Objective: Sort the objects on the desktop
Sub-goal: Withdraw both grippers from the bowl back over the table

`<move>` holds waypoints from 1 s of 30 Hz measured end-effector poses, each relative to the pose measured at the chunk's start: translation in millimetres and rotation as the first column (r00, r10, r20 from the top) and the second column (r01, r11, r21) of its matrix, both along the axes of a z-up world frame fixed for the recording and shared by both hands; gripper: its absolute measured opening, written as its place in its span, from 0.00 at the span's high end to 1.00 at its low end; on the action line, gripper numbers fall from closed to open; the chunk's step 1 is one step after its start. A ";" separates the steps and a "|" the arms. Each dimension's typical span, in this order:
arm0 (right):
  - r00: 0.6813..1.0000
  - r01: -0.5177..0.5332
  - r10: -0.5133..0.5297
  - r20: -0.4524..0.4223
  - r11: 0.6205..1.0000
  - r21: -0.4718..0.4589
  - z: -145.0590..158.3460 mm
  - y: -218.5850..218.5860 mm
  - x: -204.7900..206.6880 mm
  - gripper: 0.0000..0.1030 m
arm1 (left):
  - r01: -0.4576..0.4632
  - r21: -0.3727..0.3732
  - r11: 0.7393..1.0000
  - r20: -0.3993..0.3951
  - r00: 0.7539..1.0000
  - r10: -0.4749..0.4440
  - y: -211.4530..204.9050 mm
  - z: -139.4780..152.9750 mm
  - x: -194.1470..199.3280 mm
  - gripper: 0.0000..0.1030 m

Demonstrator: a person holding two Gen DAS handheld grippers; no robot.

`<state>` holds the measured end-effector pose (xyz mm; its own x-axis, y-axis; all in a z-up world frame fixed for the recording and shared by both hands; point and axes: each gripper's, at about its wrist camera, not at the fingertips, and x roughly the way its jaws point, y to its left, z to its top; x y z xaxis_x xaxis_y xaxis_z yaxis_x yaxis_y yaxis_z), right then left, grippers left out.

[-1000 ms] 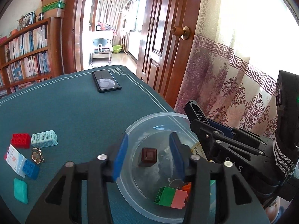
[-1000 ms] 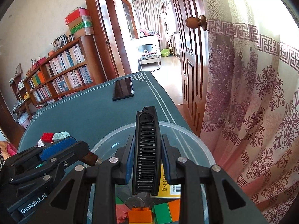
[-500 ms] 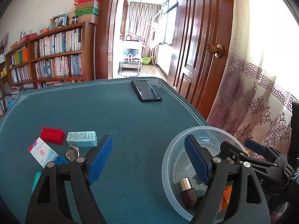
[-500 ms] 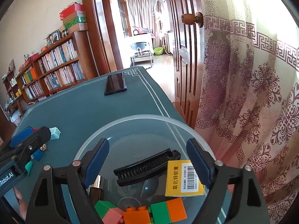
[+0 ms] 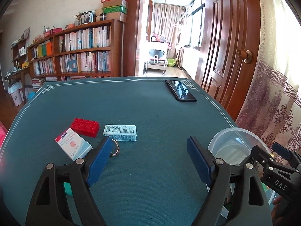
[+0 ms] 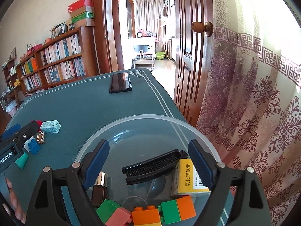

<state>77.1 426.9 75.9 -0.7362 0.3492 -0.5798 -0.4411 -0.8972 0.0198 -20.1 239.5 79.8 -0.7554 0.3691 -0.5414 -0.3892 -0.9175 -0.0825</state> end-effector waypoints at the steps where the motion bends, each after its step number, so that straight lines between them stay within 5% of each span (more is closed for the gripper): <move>1: 1.000 -0.005 0.005 0.000 1.000 0.008 0.2 -3.1 -0.1 0.11 | -0.006 0.003 1.000 0.007 1.000 0.006 -3.1 -1.5 -0.6 0.18; 5: 1.000 -0.022 0.022 -0.006 0.999 0.047 1.2 -16.4 0.3 0.01 | -0.034 0.008 0.999 0.028 0.999 0.033 -13.9 -6.9 -1.9 0.18; 30: 0.993 -0.116 0.112 0.042 0.985 0.129 -2.9 -68.3 -6.4 0.01 | -0.142 0.017 0.990 0.102 0.985 0.140 -70.6 -33.1 -1.8 0.18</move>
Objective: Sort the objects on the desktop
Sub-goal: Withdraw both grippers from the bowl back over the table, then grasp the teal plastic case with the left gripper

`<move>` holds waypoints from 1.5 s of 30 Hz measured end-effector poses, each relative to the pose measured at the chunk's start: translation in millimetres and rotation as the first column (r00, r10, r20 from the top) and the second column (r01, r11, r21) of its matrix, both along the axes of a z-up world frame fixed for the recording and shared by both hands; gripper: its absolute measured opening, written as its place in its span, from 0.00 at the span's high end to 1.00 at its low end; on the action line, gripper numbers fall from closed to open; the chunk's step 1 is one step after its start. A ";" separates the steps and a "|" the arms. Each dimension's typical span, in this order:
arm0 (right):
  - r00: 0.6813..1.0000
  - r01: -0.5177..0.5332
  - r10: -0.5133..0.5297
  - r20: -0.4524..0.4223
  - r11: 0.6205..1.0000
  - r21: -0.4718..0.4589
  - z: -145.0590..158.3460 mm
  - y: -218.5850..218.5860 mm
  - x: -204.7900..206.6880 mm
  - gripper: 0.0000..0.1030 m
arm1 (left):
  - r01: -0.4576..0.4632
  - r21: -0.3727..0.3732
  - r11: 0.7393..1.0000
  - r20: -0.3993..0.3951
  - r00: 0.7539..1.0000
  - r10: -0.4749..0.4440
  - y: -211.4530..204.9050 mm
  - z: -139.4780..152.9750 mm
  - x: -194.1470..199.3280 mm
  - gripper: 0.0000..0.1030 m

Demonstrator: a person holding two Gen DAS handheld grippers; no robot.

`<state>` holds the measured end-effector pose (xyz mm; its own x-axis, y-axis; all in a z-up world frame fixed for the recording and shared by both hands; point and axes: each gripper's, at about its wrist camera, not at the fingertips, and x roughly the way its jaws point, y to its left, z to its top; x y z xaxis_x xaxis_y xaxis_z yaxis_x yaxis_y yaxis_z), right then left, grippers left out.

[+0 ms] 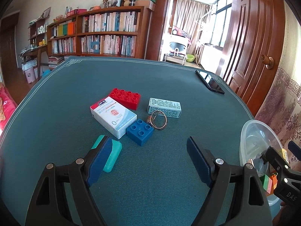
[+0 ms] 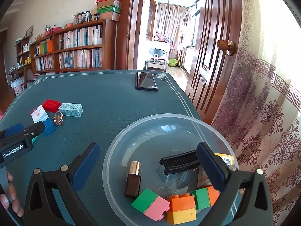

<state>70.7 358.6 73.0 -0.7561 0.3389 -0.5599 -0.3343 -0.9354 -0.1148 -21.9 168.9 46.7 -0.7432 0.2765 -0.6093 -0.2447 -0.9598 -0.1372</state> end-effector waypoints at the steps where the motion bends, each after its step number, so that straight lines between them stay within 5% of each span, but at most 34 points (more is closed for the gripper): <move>1: 1.000 -0.004 0.004 0.000 1.000 0.003 0.1 -1.4 0.1 0.01 | -0.002 -0.003 1.000 0.002 1.000 0.002 -1.8 -1.2 0.0 0.18; 17: 0.996 -0.085 0.084 -0.009 0.996 -0.041 -2.5 -20.6 -7.1 0.01 | -0.060 -0.038 0.998 0.074 0.995 0.062 -51.9 -21.1 -9.9 0.18; 31: 0.974 -0.221 0.225 0.014 0.965 -0.139 -13.0 -52.4 -28.2 0.01 | 0.032 -0.096 0.995 0.164 0.986 -0.016 -58.3 -35.0 -31.2 0.18; 43: 0.964 -0.253 0.263 0.029 0.947 -0.196 -22.4 -65.2 -42.2 0.01 | 0.075 -0.126 0.989 0.155 0.986 -0.055 -50.7 -41.3 -38.2 0.18; 45: 0.959 -0.271 0.283 0.028 0.940 -0.207 -23.2 -68.7 -45.6 0.01 | 0.078 -0.124 0.989 0.152 0.987 -0.059 -49.6 -40.9 -38.7 0.27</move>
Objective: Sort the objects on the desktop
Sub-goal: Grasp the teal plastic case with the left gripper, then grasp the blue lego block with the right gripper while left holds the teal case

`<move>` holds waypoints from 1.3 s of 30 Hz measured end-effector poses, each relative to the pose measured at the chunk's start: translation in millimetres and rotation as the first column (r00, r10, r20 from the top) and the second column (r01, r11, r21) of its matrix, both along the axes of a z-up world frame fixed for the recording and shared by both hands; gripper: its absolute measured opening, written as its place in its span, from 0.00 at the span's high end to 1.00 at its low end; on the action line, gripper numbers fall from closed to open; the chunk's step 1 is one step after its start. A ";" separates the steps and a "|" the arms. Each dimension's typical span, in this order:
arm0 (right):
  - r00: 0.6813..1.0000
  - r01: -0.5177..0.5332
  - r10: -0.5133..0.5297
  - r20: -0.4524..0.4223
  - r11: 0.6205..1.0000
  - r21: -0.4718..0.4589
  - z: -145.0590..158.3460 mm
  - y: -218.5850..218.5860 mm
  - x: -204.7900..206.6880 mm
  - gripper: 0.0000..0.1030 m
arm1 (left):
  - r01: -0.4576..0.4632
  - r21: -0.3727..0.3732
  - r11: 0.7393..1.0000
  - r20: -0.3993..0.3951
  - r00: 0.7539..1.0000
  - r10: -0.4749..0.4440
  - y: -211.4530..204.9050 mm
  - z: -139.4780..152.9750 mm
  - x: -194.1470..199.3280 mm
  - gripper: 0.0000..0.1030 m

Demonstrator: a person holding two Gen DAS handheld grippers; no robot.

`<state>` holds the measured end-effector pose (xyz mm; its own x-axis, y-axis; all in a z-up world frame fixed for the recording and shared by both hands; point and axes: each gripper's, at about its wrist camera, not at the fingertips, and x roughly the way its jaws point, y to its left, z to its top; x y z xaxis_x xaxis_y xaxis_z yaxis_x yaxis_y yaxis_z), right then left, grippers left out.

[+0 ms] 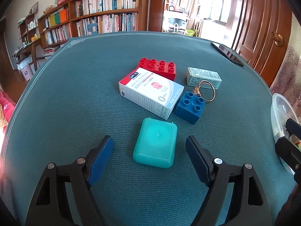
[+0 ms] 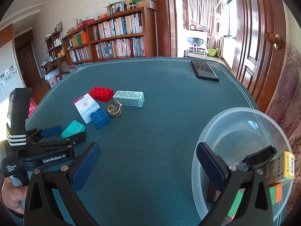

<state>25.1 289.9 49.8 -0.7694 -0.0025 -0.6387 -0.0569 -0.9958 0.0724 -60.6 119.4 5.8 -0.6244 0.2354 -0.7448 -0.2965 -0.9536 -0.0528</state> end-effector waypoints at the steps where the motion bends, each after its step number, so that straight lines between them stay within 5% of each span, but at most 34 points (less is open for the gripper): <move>1: 1.000 -0.011 0.011 0.003 1.000 -0.012 -0.7 -1.3 -2.2 0.01 | -0.004 -0.006 1.000 -0.005 1.000 0.004 -0.9 0.8 -0.2 0.31; 5: 0.998 -0.047 0.049 0.027 0.997 -0.066 -4.1 -3.7 -14.2 0.01 | 0.007 0.008 1.000 -0.017 1.000 -0.007 -4.1 3.3 1.5 0.59; 12: 0.990 -0.085 0.101 0.098 0.985 -0.151 -18.0 -7.0 -40.6 0.04 | -0.006 0.025 1.000 -0.047 0.999 0.007 -13.3 9.0 7.4 0.59; 17: 0.979 -0.115 0.146 0.144 0.973 -0.201 -27.4 -14.6 -60.4 0.23 | -0.042 0.026 0.999 -0.094 0.995 0.044 -23.3 17.0 11.6 0.58; 39: 0.960 -0.238 0.245 0.137 0.969 -0.061 -33.6 -68.5 -111.0 0.28 | -0.131 0.100 0.986 -0.048 0.990 0.136 -52.6 10.4 2.5 0.58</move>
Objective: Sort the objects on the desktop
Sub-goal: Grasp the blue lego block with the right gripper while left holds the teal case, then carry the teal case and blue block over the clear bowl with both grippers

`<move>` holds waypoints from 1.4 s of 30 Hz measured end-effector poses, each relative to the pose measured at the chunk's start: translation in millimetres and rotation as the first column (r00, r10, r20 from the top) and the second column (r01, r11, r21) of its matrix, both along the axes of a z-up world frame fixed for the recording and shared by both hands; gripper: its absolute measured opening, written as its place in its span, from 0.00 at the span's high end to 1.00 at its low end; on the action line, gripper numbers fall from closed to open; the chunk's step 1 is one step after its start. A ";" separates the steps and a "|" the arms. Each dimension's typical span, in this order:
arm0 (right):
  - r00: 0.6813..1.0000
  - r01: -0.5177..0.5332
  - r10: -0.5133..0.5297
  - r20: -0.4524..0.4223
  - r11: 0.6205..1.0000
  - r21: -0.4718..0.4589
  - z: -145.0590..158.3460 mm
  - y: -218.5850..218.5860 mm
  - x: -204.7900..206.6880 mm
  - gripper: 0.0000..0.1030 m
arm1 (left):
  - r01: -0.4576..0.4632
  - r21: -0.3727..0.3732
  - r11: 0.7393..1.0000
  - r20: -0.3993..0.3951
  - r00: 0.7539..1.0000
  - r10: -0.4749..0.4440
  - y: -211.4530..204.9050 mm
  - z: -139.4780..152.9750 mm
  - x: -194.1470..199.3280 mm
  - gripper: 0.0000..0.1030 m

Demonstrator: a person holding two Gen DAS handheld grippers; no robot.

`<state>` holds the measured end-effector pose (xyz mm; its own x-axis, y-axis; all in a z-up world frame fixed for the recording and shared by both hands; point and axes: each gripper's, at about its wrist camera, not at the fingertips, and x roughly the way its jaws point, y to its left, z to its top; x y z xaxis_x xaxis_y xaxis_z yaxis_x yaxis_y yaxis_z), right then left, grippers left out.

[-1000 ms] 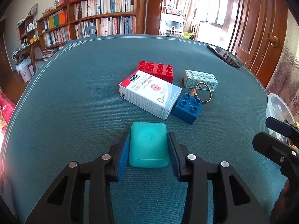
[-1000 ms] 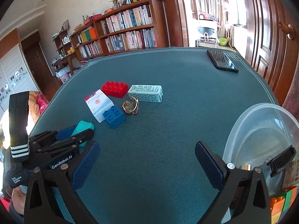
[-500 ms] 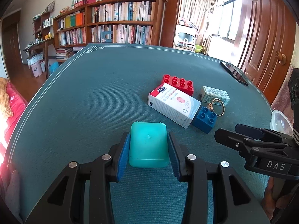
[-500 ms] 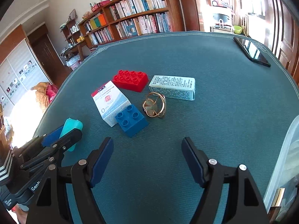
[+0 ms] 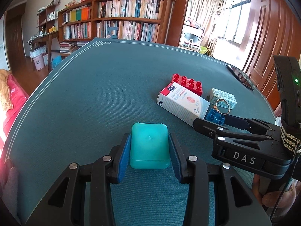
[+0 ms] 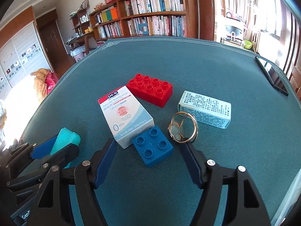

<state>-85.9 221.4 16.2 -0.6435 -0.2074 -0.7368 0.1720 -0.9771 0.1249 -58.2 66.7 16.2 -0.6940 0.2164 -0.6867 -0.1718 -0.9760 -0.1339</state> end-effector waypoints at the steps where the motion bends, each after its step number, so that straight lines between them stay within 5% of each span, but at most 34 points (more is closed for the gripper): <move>1: 1.000 0.000 0.000 0.001 1.000 0.001 -0.1 0.1 -2.0 0.30 | 0.000 0.000 1.000 0.000 1.000 0.000 -0.2 -0.3 0.5 0.58; 10: 1.000 0.024 -0.024 -0.001 1.000 0.016 0.9 5.6 2.4 0.54 | 0.006 -0.006 1.000 0.010 1.000 -0.006 3.5 -3.1 2.0 0.58; 26: 0.994 0.111 -0.112 -0.001 0.993 -0.040 2.1 36.4 56.1 0.54 | 0.054 0.001 0.999 0.000 0.999 -0.054 14.0 -2.2 9.2 0.58; 42: 0.970 0.220 -0.228 -0.086 0.971 -0.089 40.7 71.6 99.0 0.54 | 0.135 0.017 0.991 -0.035 0.990 -0.134 35.0 12.9 24.6 0.58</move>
<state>13.2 293.0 56.9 -0.7465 -0.1049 -0.6571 -0.0354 -0.9798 0.1966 -33.6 101.7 29.1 -0.6807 0.3220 -0.6581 -0.3060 -0.9411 -0.1440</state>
